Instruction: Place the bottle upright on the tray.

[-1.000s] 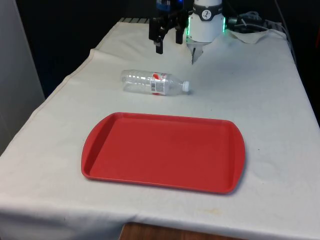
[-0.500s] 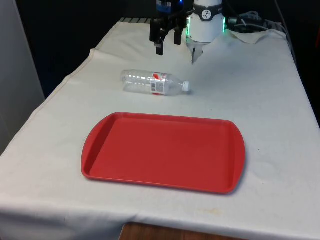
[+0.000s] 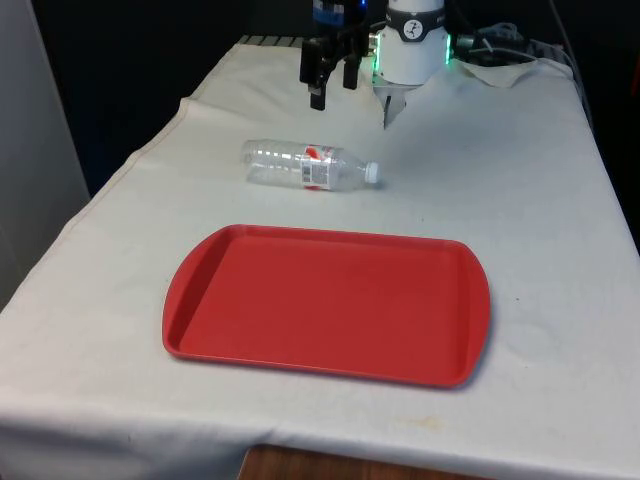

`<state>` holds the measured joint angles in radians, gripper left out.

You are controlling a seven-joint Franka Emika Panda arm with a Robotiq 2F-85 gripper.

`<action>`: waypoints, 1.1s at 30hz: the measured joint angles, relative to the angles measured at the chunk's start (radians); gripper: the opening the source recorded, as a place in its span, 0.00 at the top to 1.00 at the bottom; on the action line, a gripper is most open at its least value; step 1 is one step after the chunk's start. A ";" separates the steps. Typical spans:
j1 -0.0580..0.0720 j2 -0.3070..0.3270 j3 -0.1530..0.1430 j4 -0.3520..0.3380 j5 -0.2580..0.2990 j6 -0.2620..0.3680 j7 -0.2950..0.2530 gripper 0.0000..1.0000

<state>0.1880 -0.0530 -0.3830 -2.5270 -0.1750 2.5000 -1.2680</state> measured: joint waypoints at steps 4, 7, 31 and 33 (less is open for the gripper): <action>0.000 0.002 0.000 -0.001 -0.010 0.001 -0.008 0.00; 0.000 0.005 0.000 -0.002 -0.012 0.003 -0.016 0.00; 0.001 0.027 0.015 -0.003 -0.099 0.022 -0.052 0.00; 0.001 0.027 0.017 -0.003 -0.109 0.022 -0.052 0.00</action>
<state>0.1890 -0.0260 -0.3660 -2.5300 -0.2840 2.5220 -1.3200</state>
